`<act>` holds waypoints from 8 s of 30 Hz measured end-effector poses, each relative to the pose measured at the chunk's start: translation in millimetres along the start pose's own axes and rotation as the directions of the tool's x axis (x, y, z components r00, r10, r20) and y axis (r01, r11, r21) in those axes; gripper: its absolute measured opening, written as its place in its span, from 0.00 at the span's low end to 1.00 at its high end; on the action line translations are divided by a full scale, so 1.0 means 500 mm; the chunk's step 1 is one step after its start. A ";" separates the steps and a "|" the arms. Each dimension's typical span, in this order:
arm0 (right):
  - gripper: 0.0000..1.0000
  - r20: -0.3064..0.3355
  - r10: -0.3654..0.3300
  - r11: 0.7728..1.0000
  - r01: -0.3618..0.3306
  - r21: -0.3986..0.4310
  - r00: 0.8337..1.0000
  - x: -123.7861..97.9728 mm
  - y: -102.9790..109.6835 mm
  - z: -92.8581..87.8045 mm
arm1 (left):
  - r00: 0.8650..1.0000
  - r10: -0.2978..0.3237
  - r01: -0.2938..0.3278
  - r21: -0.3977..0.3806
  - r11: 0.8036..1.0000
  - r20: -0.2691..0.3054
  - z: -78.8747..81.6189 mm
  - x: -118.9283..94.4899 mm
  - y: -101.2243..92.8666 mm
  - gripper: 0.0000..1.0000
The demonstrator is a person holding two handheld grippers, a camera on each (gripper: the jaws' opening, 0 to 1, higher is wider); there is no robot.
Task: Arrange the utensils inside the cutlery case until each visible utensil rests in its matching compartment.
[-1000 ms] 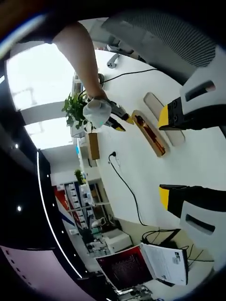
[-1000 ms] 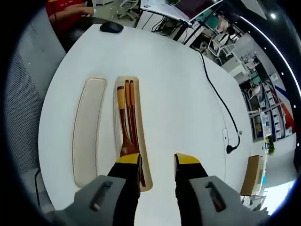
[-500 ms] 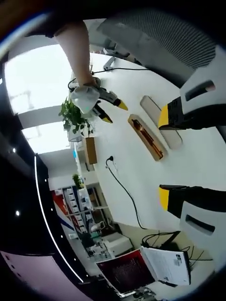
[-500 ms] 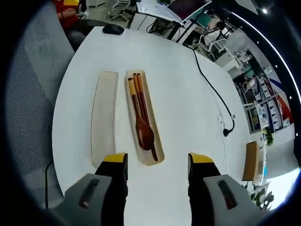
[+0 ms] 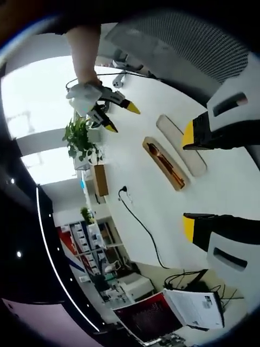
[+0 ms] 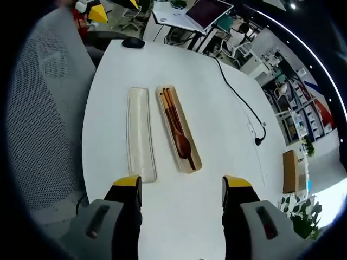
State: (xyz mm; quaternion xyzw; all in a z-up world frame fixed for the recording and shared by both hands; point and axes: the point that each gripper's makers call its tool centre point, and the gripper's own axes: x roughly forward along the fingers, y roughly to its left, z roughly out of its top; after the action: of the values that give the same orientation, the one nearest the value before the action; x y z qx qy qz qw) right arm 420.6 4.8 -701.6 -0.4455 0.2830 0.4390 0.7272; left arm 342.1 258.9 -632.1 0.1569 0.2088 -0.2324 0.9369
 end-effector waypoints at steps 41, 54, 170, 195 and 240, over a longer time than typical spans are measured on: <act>0.99 0.046 -0.120 0.986 0.113 0.126 0.992 -0.121 0.113 -0.040 | 0.999 -0.041 0.043 0.164 0.986 -0.018 0.006 -0.008 -0.044 0.68; 0.99 0.041 -0.062 0.988 0.056 0.142 0.997 -0.106 0.129 -0.063 | 0.973 -0.195 0.211 0.143 0.967 -0.121 -0.043 0.016 -0.048 1.00; 0.34 -0.003 0.464 0.885 -0.464 -0.038 0.886 0.225 0.155 -0.029 | 0.757 -0.521 0.618 0.175 0.766 -0.394 -0.247 0.326 -0.139 0.42; 0.34 0.014 0.741 0.614 -0.686 0.390 0.671 0.182 0.181 -0.025 | 0.804 -0.425 0.594 0.594 0.542 -0.416 -0.215 0.319 -0.143 0.43; 0.29 -0.018 0.457 0.886 -0.453 0.101 0.889 0.166 0.158 -0.017 | 0.722 -0.447 0.684 0.449 0.575 -0.528 -0.210 0.299 -0.159 0.04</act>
State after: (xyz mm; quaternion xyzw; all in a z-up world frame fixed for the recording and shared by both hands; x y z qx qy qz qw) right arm 387.9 46.3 -803.6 -0.3409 0.4147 0.5742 0.6182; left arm 389.2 177.6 -808.0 0.4164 0.3265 -0.5465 0.6491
